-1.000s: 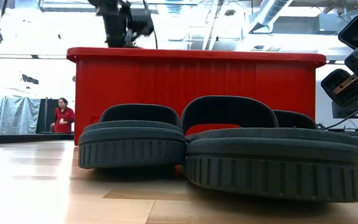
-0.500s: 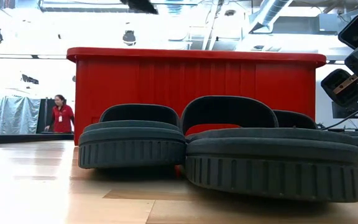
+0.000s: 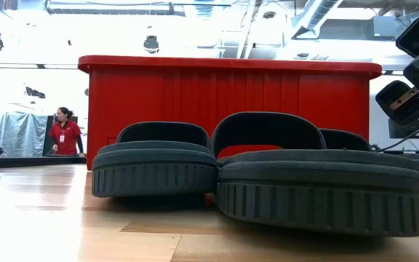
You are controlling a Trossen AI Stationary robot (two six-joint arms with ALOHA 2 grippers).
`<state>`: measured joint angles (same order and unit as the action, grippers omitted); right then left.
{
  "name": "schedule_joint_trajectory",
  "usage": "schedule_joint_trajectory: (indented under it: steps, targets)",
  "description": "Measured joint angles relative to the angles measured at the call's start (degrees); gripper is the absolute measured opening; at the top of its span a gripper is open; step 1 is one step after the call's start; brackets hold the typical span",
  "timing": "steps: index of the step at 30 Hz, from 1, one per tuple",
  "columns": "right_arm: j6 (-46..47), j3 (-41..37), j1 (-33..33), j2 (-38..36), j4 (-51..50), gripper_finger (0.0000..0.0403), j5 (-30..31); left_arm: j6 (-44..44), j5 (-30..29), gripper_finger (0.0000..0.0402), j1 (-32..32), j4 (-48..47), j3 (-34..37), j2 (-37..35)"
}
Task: Pick and place slides into bin
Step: Put the black slipper into the red bin
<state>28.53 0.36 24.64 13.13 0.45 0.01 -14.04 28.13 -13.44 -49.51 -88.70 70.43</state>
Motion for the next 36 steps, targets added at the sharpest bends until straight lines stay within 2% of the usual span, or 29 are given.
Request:
schedule_joint_trajectory:
  steps: [5,21,31,36]
  targets:
    - [0.0,0.0,0.0,0.0,0.0,0.0,0.0,3.1,-1.7,0.0129,5.9,0.8,0.0,0.0]
    - [0.0,0.0,0.0,0.0,0.0,0.0,0.0,15.1,-25.8,0.0129,29.5,3.0,0.1,3.1]
    - [0.0,0.0,0.0,0.0,0.0,0.0,0.0,21.9,-33.4,0.0129,37.6,8.4,0.1,11.3]
    - [0.0,0.0,0.0,0.0,0.0,0.0,0.0,23.5,-32.0,0.0129,39.2,15.8,0.1,16.5]
